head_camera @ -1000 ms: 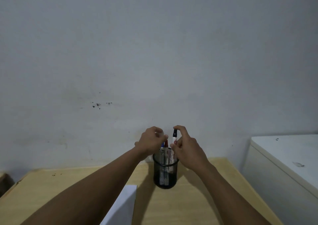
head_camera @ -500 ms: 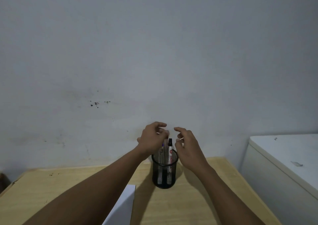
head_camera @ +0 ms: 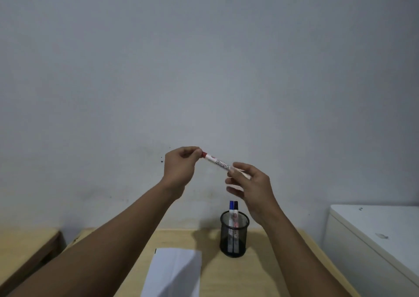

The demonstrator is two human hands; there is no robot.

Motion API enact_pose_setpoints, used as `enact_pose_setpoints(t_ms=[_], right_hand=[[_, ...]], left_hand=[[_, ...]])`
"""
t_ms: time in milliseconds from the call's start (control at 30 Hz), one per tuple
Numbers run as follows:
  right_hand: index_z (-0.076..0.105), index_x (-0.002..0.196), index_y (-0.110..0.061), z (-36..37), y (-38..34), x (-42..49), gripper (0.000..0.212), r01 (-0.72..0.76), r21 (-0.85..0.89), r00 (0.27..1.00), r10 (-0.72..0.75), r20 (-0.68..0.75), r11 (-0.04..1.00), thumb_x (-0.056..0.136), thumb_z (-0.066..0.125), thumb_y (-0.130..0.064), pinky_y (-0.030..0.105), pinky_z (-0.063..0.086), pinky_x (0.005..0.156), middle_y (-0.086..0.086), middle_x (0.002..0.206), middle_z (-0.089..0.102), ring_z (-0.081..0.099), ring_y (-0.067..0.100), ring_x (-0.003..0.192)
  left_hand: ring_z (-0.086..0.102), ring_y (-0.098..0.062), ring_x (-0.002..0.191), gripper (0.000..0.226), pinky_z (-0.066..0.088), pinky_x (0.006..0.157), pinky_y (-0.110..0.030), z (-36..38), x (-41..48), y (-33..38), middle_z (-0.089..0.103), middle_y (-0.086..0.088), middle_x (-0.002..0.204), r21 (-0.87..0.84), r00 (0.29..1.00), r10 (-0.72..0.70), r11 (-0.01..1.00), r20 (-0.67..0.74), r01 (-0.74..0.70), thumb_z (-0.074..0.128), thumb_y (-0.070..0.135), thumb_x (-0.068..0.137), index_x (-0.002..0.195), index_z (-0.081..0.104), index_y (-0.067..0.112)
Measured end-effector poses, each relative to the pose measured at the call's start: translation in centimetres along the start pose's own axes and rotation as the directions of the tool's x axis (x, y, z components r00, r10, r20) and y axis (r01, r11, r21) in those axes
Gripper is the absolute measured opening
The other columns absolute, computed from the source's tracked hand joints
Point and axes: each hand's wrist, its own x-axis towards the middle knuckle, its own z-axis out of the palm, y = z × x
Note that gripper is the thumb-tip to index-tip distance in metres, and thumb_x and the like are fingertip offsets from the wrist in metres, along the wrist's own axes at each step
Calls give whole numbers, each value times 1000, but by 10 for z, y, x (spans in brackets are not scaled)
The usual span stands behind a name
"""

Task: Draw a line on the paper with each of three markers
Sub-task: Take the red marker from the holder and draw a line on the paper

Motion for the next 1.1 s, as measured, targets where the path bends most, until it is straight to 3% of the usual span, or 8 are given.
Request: enact_pose_setpoints(t_ms=[67,133,333,500,700,867,967,1100], right_hand=[[71,110,-4,20,-7,-13,20,-56,277,998,59,-1,959,90,72,-7,36,63,73,7,83,74,72,20,73],[74,103,-6,42,-9,-25,13,-92,333,996,84,38,939,90,72,-8,33,62,70,6,81,75,72,19,71],[75,89,-3,90,-8,-55,5,-95,340,993,63,103,935,90,70,-1,25,63,72,10,76,75,71,19,69],[76,98,0,103,-2,-66,13,-22,234,984,-20,175,972,85,76,2,28,62,81,17,85,77,74,26,82],[78,101,-4,110,20,-64,23,39,93,955,-65,290,995,86,70,12,34,61,91,26,104,78,75,30,96],[73,107,6,105,56,-57,20,-37,125,966,3,260,991,87,70,9,33,63,84,24,95,78,76,28,88],[71,102,5,101,86,-52,18,-86,121,973,57,225,989,86,70,11,30,63,78,24,92,78,77,28,83],[67,103,2,96,123,-44,16,-164,64,974,151,169,984,88,71,6,30,64,76,22,91,78,77,27,79]], left_hand=[[62,-17,86,9,45,68,-23,-19,-15,3,74,-3,96,6,998,-67,998,1,67,69,17,91,97,76,14],[64,-20,93,19,44,73,-29,-33,-31,6,73,-4,104,5,990,-136,991,27,136,69,22,91,107,74,12],[61,-13,97,12,41,87,-44,-68,-59,19,77,5,99,-165,926,-376,914,3,372,69,26,91,98,76,19],[54,-13,83,13,40,75,-37,-90,-60,21,77,8,91,-175,905,-411,904,-112,389,72,25,89,93,77,15],[53,-13,81,14,39,81,-40,-113,-50,-1,75,9,80,-157,897,-418,905,-143,396,71,24,90,80,75,15],[68,-12,93,11,47,93,-42,-139,-39,-58,77,11,78,142,972,-140,976,-186,168,71,22,88,78,76,25],[62,-1,89,4,33,87,-40,-150,-37,-98,71,24,68,568,985,-29,814,-168,121,68,37,86,89,68,37],[60,-2,93,5,15,80,-33,-163,-36,-150,69,24,77,792,999,24,611,-34,13,68,39,88,90,71,36]])
